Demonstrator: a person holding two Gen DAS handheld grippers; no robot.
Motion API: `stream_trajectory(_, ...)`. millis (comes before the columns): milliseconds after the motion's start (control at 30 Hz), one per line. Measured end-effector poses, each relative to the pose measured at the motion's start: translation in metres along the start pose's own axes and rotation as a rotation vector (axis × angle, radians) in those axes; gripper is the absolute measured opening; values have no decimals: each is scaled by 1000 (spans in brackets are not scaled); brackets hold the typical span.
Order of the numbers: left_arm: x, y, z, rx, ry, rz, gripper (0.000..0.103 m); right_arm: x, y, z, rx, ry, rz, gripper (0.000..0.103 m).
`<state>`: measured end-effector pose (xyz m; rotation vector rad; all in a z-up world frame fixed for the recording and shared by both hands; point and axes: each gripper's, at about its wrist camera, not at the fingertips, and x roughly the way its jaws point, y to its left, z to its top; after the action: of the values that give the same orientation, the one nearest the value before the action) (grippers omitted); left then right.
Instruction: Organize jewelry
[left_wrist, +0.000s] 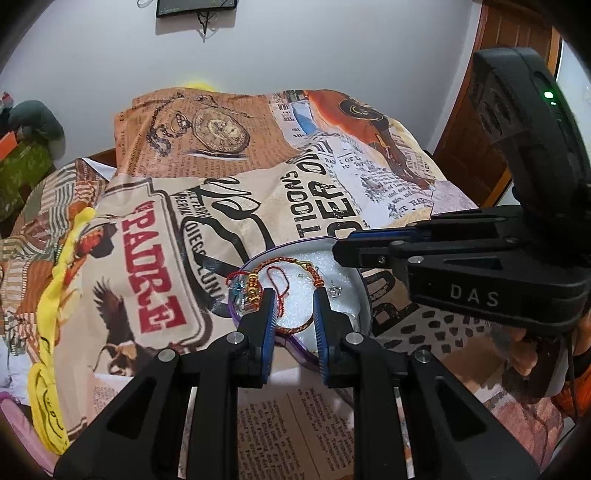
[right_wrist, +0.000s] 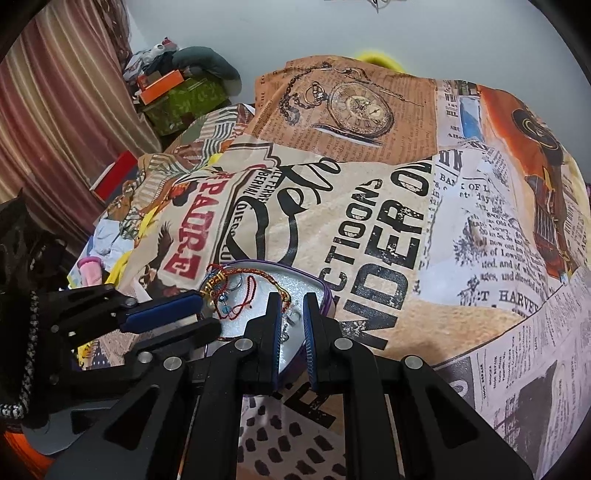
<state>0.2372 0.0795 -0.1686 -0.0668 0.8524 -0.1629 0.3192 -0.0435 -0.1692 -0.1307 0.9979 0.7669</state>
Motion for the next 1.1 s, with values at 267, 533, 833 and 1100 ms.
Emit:
stream_trajectory(267,-35,4,-2,-10,-68,50,28,-16,0,-2,-1,-39,-44,29)
stream_trajectory(533,-92,1,9,-35,-193,93,28,-81,21,-5,-43,-195,-79,29)
stream_trajectory(833,-202,-28,12,-31,-485,129,35,-209,68,-31,-94,-554,-99,30)
stream_trajectory(1100,-284,-67,-22,5,-770,156,59,-277,113,-82,-122,-822,-179,44)
